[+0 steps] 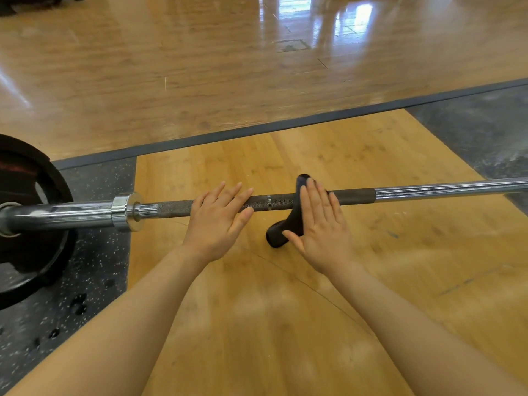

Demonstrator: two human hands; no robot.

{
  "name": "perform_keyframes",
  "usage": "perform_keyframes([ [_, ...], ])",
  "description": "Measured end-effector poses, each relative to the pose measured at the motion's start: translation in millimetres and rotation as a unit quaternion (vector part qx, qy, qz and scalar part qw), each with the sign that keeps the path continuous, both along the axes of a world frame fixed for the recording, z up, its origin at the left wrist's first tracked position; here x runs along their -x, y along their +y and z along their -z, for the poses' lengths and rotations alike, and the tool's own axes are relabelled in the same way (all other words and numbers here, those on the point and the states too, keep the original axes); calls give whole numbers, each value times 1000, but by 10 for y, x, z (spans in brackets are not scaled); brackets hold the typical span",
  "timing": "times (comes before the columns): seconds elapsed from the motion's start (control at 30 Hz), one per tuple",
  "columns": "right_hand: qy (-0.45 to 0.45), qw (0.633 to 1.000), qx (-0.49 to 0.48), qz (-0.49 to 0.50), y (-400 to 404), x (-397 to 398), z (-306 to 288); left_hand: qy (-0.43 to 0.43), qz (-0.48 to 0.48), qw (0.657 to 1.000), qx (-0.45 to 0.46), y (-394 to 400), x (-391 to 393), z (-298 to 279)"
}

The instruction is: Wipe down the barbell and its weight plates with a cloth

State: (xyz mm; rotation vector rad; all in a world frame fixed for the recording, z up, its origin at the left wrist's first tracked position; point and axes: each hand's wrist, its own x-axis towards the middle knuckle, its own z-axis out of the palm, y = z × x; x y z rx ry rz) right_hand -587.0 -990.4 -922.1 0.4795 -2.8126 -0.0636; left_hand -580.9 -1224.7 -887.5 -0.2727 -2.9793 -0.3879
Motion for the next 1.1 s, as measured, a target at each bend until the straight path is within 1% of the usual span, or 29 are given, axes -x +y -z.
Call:
perform_keyframes([
  [0.1, 7, 999, 11, 49, 266, 42, 52, 0, -4, 1000, -9, 9, 57, 3],
  [0.2, 7, 997, 52, 62, 196, 53, 71, -1, -8, 1000, -5, 11, 92, 13],
  [0.27, 15, 998, 48, 34, 5, 32, 95, 0, -9, 1000, -5, 5, 109, 21],
  [0.4, 21, 999, 7, -42, -334, 10, 159, 3, -5, 1000, 2, -14, 118, 42],
  [0.53, 46, 997, -2, -62, -163, 92, 202, 1, -3, 1000, -7, -28, 122, 48],
  [0.6, 53, 997, -3, -52, 34, 133, 216, 2, -2, 1000, -9, -30, 117, 52],
  [0.7, 57, 998, -14, -12, 374, 192, 219, 6, -4, 1000, -3, -37, 112, 57],
  [0.83, 42, 998, -32, 25, 773, 220, 185, 6, -5, 1000, -1, -35, 104, 67],
  [1.1, 24, 996, 62, 66, 485, 176, 108, 7, -7, 1000, 10, 0, 103, 61],
])
